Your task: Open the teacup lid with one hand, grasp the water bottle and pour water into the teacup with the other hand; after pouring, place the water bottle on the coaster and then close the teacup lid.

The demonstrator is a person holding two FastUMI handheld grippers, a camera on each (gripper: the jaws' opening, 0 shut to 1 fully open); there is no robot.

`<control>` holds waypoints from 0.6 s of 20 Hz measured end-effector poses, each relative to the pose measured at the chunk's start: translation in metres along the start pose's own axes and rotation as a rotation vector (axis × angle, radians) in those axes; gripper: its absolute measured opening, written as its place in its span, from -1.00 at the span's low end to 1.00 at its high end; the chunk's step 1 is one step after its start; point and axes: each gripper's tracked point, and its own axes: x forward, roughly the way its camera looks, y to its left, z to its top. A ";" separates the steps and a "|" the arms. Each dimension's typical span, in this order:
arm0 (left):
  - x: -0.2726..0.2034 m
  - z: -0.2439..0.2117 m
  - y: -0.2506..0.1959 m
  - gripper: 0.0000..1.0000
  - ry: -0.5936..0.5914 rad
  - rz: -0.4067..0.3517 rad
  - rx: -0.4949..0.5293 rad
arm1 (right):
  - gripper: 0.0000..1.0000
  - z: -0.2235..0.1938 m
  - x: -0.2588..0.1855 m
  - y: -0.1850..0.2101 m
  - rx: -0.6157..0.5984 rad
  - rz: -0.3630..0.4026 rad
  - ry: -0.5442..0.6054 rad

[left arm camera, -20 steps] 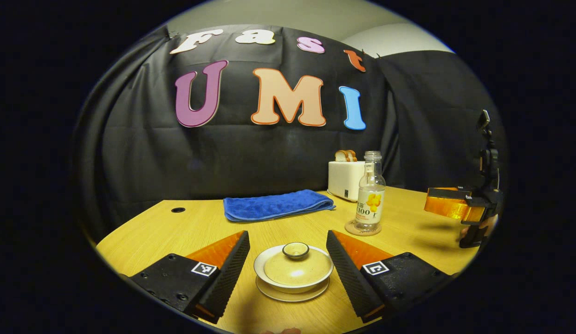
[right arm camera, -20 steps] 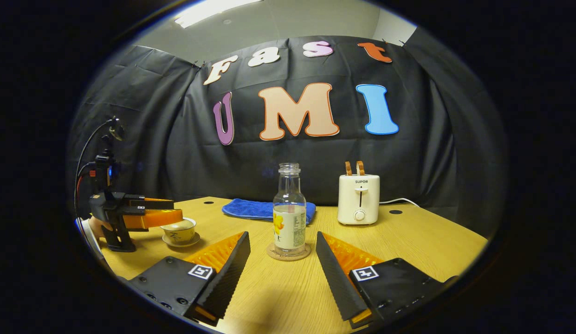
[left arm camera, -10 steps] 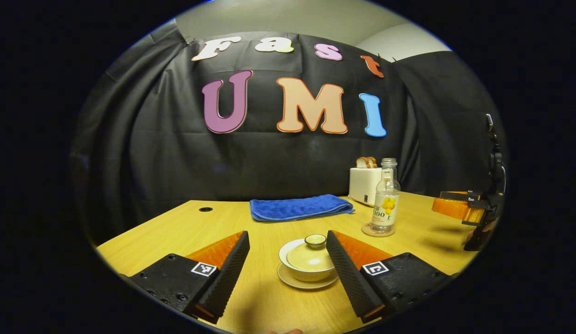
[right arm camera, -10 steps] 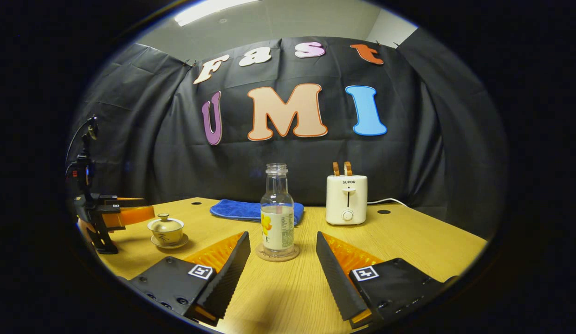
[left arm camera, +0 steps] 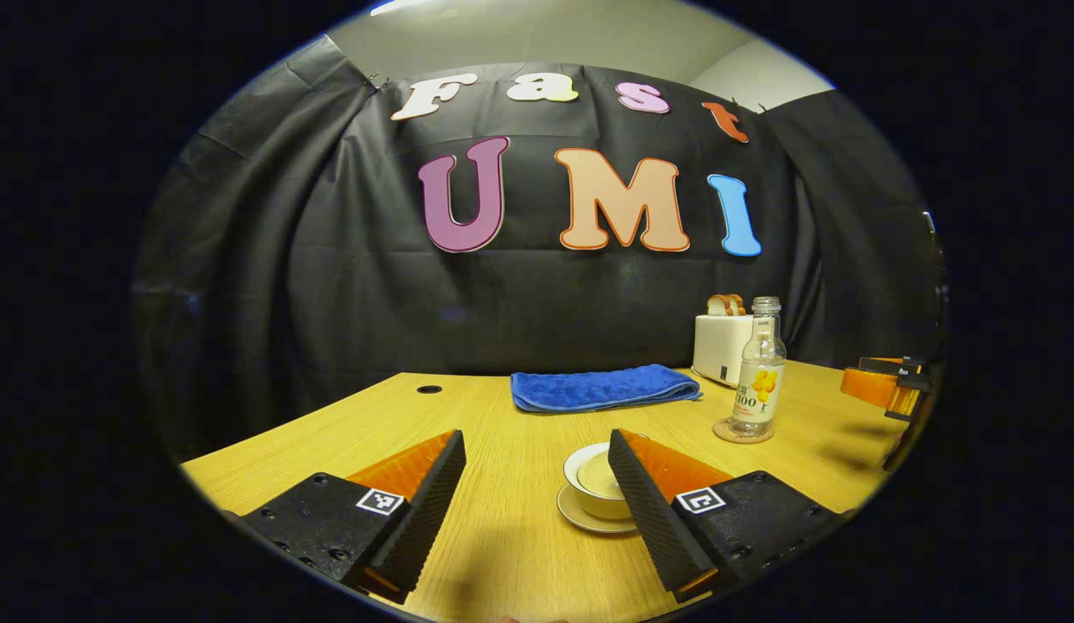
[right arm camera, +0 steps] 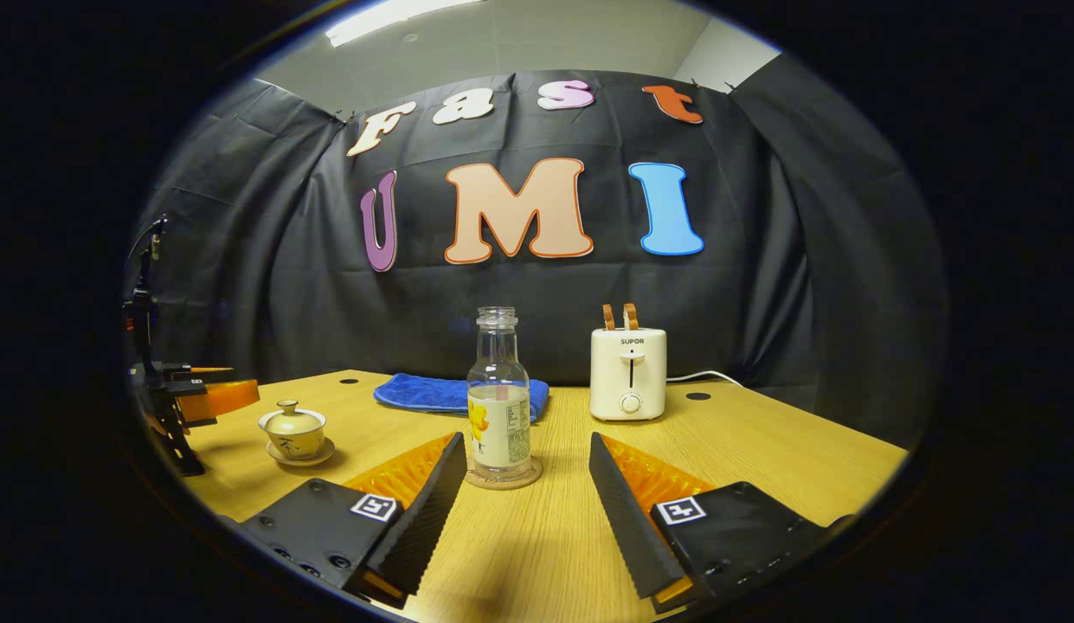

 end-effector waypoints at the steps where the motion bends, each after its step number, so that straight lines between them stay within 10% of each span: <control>1: 0.001 0.000 0.001 0.95 0.002 0.002 0.000 | 0.84 -0.001 0.000 0.000 0.001 0.000 0.001; 12: -0.001 0.000 0.014 0.95 0.003 0.070 0.001 | 0.84 0.000 0.000 -0.006 -0.002 -0.018 0.002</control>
